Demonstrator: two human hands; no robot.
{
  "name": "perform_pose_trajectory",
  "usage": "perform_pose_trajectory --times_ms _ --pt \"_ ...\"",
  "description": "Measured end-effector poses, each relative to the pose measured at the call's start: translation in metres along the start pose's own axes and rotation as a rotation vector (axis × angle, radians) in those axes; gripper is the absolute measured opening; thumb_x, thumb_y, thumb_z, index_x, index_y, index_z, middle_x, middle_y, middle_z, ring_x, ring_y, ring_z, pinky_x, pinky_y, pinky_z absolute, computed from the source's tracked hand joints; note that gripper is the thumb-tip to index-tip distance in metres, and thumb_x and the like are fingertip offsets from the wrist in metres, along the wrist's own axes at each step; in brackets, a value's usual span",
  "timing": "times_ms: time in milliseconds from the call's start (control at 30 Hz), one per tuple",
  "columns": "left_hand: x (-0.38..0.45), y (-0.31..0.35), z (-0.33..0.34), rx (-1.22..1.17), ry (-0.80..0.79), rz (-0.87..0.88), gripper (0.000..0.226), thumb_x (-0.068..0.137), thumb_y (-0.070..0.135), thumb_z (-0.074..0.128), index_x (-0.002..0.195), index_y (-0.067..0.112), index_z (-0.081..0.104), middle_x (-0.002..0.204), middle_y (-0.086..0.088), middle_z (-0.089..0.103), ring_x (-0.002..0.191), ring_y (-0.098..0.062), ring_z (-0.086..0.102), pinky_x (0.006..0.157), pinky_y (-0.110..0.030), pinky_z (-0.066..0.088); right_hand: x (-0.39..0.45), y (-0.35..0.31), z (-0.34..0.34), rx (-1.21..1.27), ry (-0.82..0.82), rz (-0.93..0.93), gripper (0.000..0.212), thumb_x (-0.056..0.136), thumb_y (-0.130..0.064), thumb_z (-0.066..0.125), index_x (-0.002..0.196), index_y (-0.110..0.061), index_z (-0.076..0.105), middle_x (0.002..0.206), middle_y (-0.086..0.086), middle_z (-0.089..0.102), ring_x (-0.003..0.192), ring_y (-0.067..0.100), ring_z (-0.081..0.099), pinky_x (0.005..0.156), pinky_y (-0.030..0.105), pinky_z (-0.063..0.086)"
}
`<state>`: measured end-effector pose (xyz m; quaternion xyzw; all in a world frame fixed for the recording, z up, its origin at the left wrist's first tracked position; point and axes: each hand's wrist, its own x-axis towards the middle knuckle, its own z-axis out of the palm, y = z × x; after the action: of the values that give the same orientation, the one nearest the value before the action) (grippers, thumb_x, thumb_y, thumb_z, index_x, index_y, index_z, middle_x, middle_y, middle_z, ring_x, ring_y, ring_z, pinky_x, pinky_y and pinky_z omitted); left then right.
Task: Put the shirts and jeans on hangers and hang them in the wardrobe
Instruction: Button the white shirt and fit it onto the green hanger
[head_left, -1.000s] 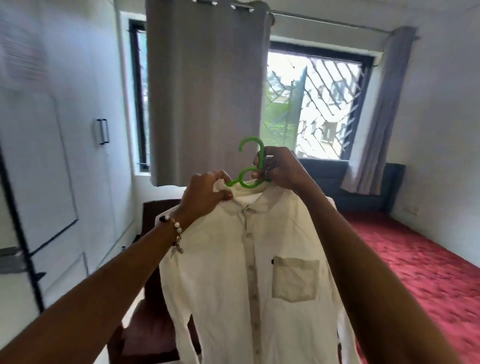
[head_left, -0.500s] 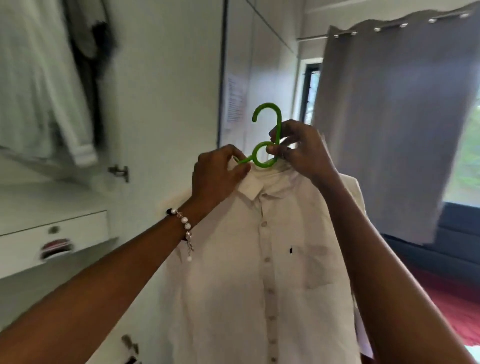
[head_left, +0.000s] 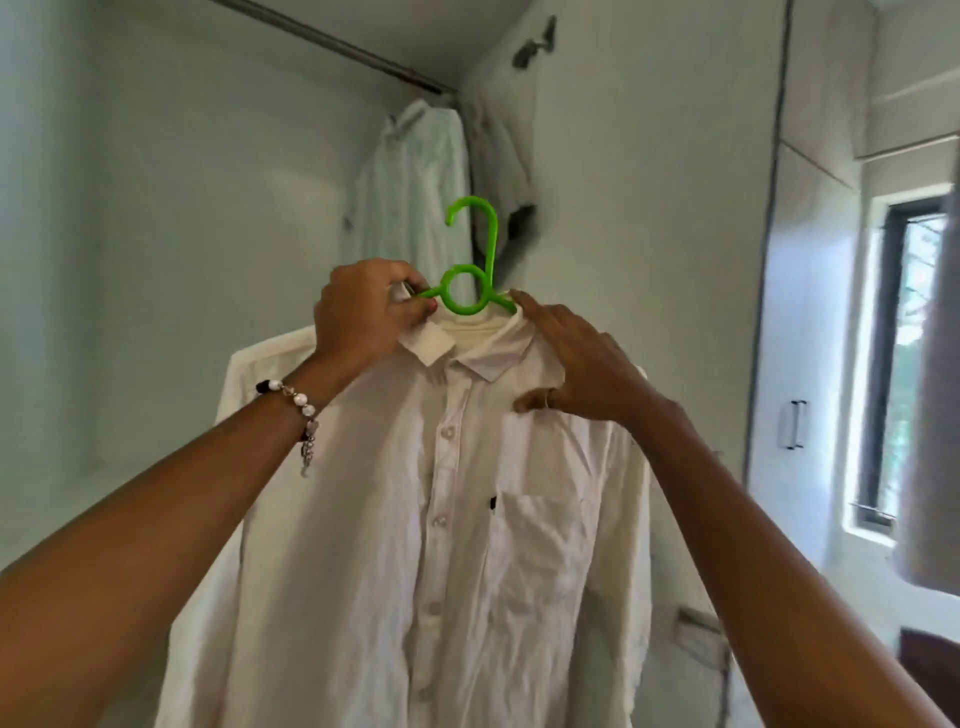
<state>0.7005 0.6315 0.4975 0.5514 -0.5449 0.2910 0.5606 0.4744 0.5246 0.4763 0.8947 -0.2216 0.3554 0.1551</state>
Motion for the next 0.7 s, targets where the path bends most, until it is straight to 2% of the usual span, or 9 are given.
perform_pose_trajectory --times_ms 67,133,267,400,567,700 --pt "0.017 -0.025 -0.019 0.044 0.009 -0.016 0.021 0.071 0.039 0.078 0.088 0.027 0.074 0.089 0.001 0.071 0.085 -0.020 0.064 0.072 -0.036 0.052 0.028 -0.017 0.022 -0.181 0.027 -0.027 0.122 0.065 -0.066 0.073 0.152 -0.034 -0.007 0.145 0.000 0.032 0.125 0.026 0.041 0.092 0.049 0.043" --pt "0.035 -0.052 -0.036 0.086 0.006 -0.017 0.020 0.071 0.038 0.078 0.088 0.027 0.074 0.089 0.003 0.071 0.086 -0.018 0.064 0.073 -0.034 0.051 0.055 -0.036 0.043 -0.264 0.099 -0.068 0.123 0.065 -0.070 0.069 0.152 -0.031 -0.009 0.145 0.000 0.030 0.125 0.026 0.040 0.088 0.047 0.044" --pt "0.070 -0.105 -0.056 0.131 0.021 -0.042 0.021 0.071 0.035 0.079 0.089 0.026 0.075 0.088 0.005 0.072 0.086 -0.013 0.065 0.071 -0.026 0.047 0.113 -0.062 0.074 -0.303 0.172 -0.124 0.124 0.063 -0.074 0.064 0.153 -0.024 -0.006 0.146 0.001 0.030 0.124 0.025 0.040 0.084 0.046 0.048" --pt "0.101 -0.148 -0.062 0.225 0.074 -0.065 0.018 0.074 0.035 0.078 0.090 0.027 0.074 0.088 0.003 0.072 0.085 -0.018 0.066 0.070 -0.028 0.049 0.173 -0.077 0.095 -0.446 0.216 -0.173 0.126 0.062 -0.075 0.061 0.153 -0.017 -0.003 0.142 0.007 0.036 0.116 0.028 0.046 0.076 0.044 0.049" --pt "0.156 -0.197 -0.054 0.399 0.102 -0.072 0.029 0.084 0.040 0.067 0.109 0.025 0.067 0.101 -0.006 0.071 0.100 -0.028 0.063 0.084 -0.037 0.052 0.253 -0.073 0.113 -0.595 0.255 -0.170 0.119 0.067 -0.077 0.054 0.152 -0.011 0.001 0.141 0.010 0.035 0.118 0.029 0.043 0.077 0.044 0.046" --pt "0.198 -0.233 -0.038 0.580 -0.013 -0.025 0.039 0.083 0.036 0.067 0.120 0.022 0.061 0.115 -0.009 0.066 0.109 -0.030 0.058 0.092 -0.038 0.049 0.325 -0.046 0.120 -0.652 0.323 -0.103 0.115 0.068 -0.077 0.052 0.150 -0.009 0.010 0.139 0.010 0.036 0.121 0.028 0.041 0.081 0.045 0.045"
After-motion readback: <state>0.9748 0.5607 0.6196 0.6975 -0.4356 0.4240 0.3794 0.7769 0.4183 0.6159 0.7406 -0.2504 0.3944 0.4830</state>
